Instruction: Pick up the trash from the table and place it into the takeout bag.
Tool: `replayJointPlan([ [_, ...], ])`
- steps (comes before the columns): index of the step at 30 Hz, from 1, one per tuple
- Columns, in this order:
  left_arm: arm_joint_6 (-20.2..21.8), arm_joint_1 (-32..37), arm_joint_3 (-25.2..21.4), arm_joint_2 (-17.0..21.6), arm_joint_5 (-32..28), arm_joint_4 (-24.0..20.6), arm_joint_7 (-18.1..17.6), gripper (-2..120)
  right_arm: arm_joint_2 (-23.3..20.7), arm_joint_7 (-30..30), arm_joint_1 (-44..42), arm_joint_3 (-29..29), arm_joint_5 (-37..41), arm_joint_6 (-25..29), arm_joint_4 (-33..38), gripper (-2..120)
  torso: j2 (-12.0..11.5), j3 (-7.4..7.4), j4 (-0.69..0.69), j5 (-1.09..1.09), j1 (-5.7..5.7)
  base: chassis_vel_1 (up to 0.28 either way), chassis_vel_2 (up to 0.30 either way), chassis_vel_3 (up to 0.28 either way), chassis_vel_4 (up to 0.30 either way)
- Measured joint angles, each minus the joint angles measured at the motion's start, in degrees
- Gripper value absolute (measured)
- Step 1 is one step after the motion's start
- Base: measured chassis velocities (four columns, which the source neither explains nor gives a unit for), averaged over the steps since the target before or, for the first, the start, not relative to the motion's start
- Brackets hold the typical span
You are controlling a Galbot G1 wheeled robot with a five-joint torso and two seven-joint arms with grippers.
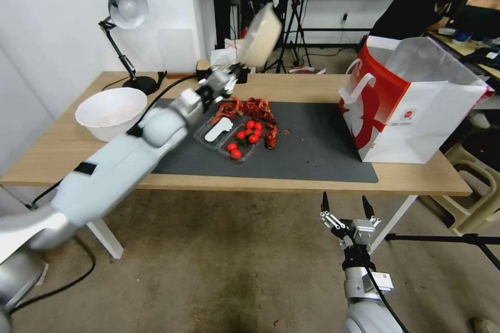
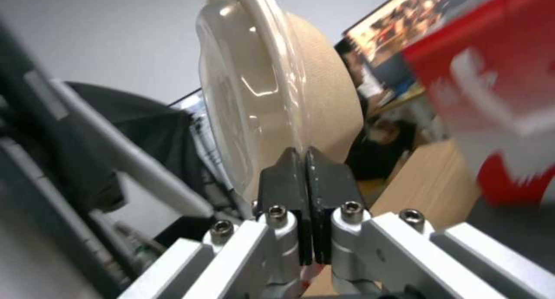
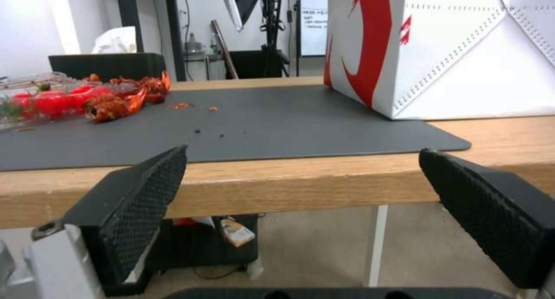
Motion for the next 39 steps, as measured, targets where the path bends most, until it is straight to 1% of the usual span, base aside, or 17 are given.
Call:
replayJointPlan([
  [1,0.48,-1.57,1.12,-1.24,-1.02,0.37,-0.28,0,0.03,0.01,0.02,0.06,0.01,0.00,0.00,100,0.00,0.00,0.00,0.00,0.00,0.000,0.000,0.000,0.000],
  [2,0.48,-1.57,1.12,-1.24,-1.02,0.37,-0.28,0,0.03,0.01,0.02,0.06,0.01,0.00,0.00,100,0.00,0.00,0.00,0.00,0.00,0.000,0.000,0.000,0.000],
  [4,1.49,-4.40,3.34,-3.80,-3.36,1.09,-1.27,0,0.09,0.04,-0.05,0.26,0.02,-0.01,0.03,100,0.00,-0.01,0.03,0.00,0.00,0.000,0.000,0.000,0.000],
  [6,2.07,-5.25,4.23,-4.78,-4.52,1.21,-1.88,0,0.15,0.05,-0.12,0.35,0.02,-0.01,0.05,100,0.00,0.00,0.03,-0.01,0.00,0.000,0.000,0.000,0.000],
  [10,4.03,-8.33,7.45,-9.06,-8.95,1.45,-3.83,0,0.21,0.13,-0.24,0.68,0.07,-0.01,0.18,100,0.00,0.00,0.01,-0.02,0.00,0.000,0.000,0.000,0.000],
  [15,4.84,-10.25,9.58,-11.48,-11.37,1.51,-4.59,0,0.27,0.15,-0.16,0.70,0.09,-0.03,0.19,100,0.00,0.00,0.03,-0.02,0.00,0.000,0.000,0.000,0.000],
  [18,6.08,-11.82,11.41,-14.05,-15.84,0.91,-5.93,0,0.56,0.15,-0.11,0.67,0.09,-0.04,0.11,100,0.01,0.00,0.02,-0.01,0.00,0.000,0.000,0.000,0.000],
  [19,6.08,-11.82,11.41,-14.05,-15.84,0.91,-5.93,0,0.56,0.15,-0.11,0.67,0.09,-0.04,0.11,100,0.01,0.00,0.02,-0.01,0.00,0.000,0.000,0.000,0.000],
  [22,7.83,-12.78,13.23,-16.19,-21.83,-0.40,-7.64,0,0.82,0.14,-0.01,0.56,0.07,-0.05,-0.02,100,0.01,0.00,0.03,-0.01,0.00,0.000,0.000,0.000,0.000],
  [23,7.83,-12.78,13.23,-16.19,-21.83,-0.40,-7.64,0,0.82,0.14,-0.01,0.56,0.07,-0.05,-0.02,100,0.01,0.00,0.03,-0.01,0.00,0.000,0.000,0.000,0.000],
  [24,8.40,-13.04,13.78,-17.09,-23.78,-0.61,-8.15,0,0.89,0.14,0.03,0.54,0.05,-0.05,-0.03,100,0.01,0.00,0.03,-0.01,0.00,0.000,0.000,0.000,0.000],
  [26,8.73,-13.32,14.25,-17.90,-25.25,-0.59,-8.56,0,0.96,0.13,0.03,0.52,0.03,-0.05,-0.04,100,0.01,0.00,0.03,-0.02,0.00,0.000,0.000,0.000,0.000],
  [28,9.08,-13.97,15.09,-20.29,-27.59,0.43,-9.14,0,1.11,0.11,-0.04,0.50,-0.02,-0.05,-0.05,100,0.01,0.00,0.02,-0.01,0.00,0.000,0.000,0.000,0.000],
  [33,9.11,-14.25,15.87,-23.50,-28.33,3.08,-9.19,0,1.36,0.11,-0.23,0.53,-0.07,-0.03,0.09,100,0.01,0.00,0.02,-0.01,0.00,0.000,0.000,0.000,0.000],
  [34,9.11,-14.25,15.87,-23.50,-28.33,3.08,-9.19,0,1.36,0.11,-0.23,0.53,-0.07,-0.03,0.09,100,0.01,0.00,0.02,-0.01,0.00,0.000,0.000,0.000,0.000],
  [37,8.97,-14.24,16.31,-26.49,-28.35,6.09,-9.16,0,1.53,0.11,-0.26,0.64,-0.08,0.10,0.12,100,0.01,0.00,0.02,-0.01,0.00,0.000,0.000,0.000,0.000],
  [39,8.93,-14.23,16.48,-26.99,-28.35,6.68,-9.15,0,1.58,0.11,-0.24,0.64,-0.07,0.12,0.12,100,0.01,0.00,0.02,-0.01,0.00,0.000,0.000,0.000,0.000],
])
